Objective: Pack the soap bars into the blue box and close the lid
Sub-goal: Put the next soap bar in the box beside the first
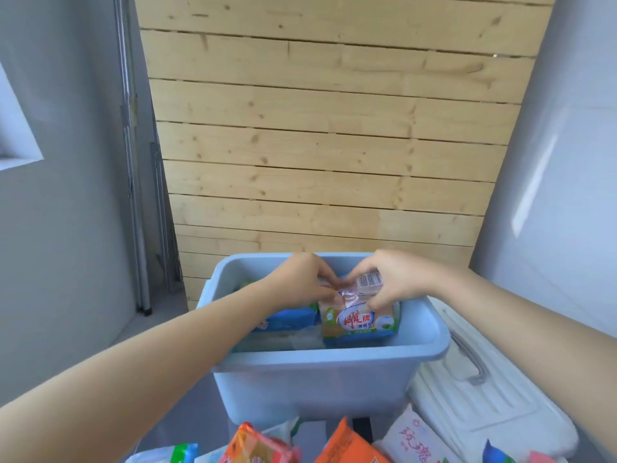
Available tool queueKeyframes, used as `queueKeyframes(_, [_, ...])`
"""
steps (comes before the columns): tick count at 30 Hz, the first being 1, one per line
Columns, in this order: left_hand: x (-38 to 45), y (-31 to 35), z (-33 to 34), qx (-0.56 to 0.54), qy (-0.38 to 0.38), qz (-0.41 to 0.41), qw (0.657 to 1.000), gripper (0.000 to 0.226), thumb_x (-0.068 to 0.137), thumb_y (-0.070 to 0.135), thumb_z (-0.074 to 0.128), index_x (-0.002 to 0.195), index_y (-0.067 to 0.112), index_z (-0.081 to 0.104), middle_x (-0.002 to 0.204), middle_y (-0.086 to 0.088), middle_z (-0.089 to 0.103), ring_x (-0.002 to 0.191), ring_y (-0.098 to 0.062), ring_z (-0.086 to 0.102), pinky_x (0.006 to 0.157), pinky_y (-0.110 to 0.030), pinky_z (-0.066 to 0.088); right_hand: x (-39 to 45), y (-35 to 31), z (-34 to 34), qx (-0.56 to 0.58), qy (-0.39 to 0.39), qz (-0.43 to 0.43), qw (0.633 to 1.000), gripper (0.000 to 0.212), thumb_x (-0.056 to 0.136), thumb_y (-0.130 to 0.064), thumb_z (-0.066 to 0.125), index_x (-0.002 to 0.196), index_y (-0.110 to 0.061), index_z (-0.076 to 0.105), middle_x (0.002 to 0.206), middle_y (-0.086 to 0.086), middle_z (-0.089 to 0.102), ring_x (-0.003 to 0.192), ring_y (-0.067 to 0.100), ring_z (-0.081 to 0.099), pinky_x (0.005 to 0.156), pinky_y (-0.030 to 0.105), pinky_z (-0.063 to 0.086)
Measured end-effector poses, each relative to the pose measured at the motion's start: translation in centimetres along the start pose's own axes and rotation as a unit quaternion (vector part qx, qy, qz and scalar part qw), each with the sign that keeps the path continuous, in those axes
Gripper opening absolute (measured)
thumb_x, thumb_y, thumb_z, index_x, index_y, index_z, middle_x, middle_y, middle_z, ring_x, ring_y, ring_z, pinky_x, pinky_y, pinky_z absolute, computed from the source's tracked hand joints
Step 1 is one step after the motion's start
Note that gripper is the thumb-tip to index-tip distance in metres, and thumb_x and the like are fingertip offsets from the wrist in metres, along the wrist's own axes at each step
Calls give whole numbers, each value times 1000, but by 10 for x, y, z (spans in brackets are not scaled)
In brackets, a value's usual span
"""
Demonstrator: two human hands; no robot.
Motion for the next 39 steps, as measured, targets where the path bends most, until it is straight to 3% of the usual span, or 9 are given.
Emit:
queueKeyframes(3, [1,2,6,12,24,-8,1000,23,69,30,79,90,22,77,94,4,68,80,-10,56,70,-26,45,1,5,9,7,-3,4,1000,49,67,-31,71,115,-39,63,101,-10,69,95,9,59,78,30,50])
queueKeyframes(6, [3,4,13,43,7,-5,999,21,73,28,76,90,16,77,92,-3,70,82,-16,59,71,-29,46,2,7,18,-56,-30,-10,998,44,71,-35,72,114,-35,65,102,3,64,105,23,51,86,40,47])
queueKeyframes(9, [8,6,20,94,-32,2,995,21,78,27,72,92,12,77,94,-13,72,83,-21,61,74,-29,47,1,3,22,-155,-29,-8,987,47,70,-45,73,115,-32,65,97,-4,55,101,22,46,70,29,35])
queueKeyframes(12, [9,5,20,101,-67,2,993,19,80,27,68,91,14,77,88,-10,75,63,-11,55,67,-25,46,2,0,23,-180,-37,20,983,50,67,-41,76,114,-29,66,85,-2,65,86,23,54,52,26,29])
queueKeyframes(14, [10,5,19,102,-91,5,991,20,80,25,68,96,15,76,88,-6,75,56,-6,52,68,-24,46,5,-1,26,-194,-52,31,979,48,66,-38,77,110,-23,69,95,4,71,89,24,61,56,27,36])
queueKeyframes(18, [13,9,19,133,-118,8,984,35,77,25,72,110,14,70,96,-5,72,76,-15,55,75,-29,47,11,-3,29,-213,-64,52,974,51,64,-41,79,110,-22,68,102,4,71,96,24,63,64,28,40])
queueKeyframes(28, [11,14,31,220,-147,15,964,26,76,23,71,101,15,71,61,5,49,70,-20,47,62,-27,38,5,-5,30,-196,-69,34,978,41,69,-42,75,108,-29,70,95,0,71,90,21,62,48,23,32])
queueKeyframes(34, [13,13,31,230,-143,-7,963,27,71,25,77,69,10,55,56,-2,39,66,-23,38,55,-28,30,12,-7,35,-195,-51,53,978,36,71,-29,77,106,-20,70,103,5,68,88,26,63,53,27,34])
queueKeyframes(39, [11,15,28,238,-157,-8,959,30,74,30,74,67,13,51,55,0,37,64,-22,36,58,-29,28,8,-7,33,-174,-60,43,982,42,74,-32,75,114,-25,67,104,3,68,89,22,60,57,27,37])
Point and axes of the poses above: each hand's wrist, its own x-axis towards the middle knuckle, its own z-axis out of the palm, y = z × x, the point moved 1 cm from there along x, towards the middle knuckle
